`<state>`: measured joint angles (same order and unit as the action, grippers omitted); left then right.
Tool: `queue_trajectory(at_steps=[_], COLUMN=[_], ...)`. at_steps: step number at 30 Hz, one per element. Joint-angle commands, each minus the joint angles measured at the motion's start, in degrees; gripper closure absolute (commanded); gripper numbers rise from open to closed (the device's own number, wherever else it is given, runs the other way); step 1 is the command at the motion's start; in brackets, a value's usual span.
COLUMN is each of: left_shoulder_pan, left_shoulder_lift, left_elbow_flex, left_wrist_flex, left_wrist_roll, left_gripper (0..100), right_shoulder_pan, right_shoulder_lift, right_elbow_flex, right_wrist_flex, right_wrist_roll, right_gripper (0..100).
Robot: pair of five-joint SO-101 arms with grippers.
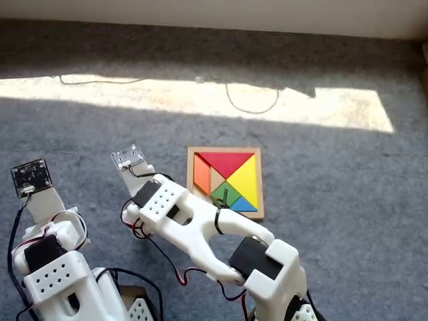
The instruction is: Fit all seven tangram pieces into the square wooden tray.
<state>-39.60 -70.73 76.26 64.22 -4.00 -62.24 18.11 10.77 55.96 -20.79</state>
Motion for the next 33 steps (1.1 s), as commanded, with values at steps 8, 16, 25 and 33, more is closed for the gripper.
queue_trajectory(at_steps=[8,16,25,33], left_shoulder_pan=[-0.4,-0.4,-0.5,-0.4], left_shoulder_lift=[-0.6,-0.6,-0.6,-0.6], left_elbow_flex=[0.0,0.3,0.3,0.3], left_wrist_flex=[-0.9,-0.9,-0.9,-0.9], left_wrist_roll=[-0.3,-0.4,-0.4,-0.4], left_gripper=[98,98,98,98], right_shoulder_pan=[1.0,1.2,1.8,6.5], right_shoulder_lift=[-0.3,-0.7,-9.3,-17.4], right_elbow_flex=[-1.9,-1.8,-2.0,-1.7], right_wrist_flex=[-1.1,-1.0,4.8,12.6], right_wrist_roll=[-0.3,-0.2,7.2,14.2], right_gripper=[76.7,86.5,86.7,86.7])
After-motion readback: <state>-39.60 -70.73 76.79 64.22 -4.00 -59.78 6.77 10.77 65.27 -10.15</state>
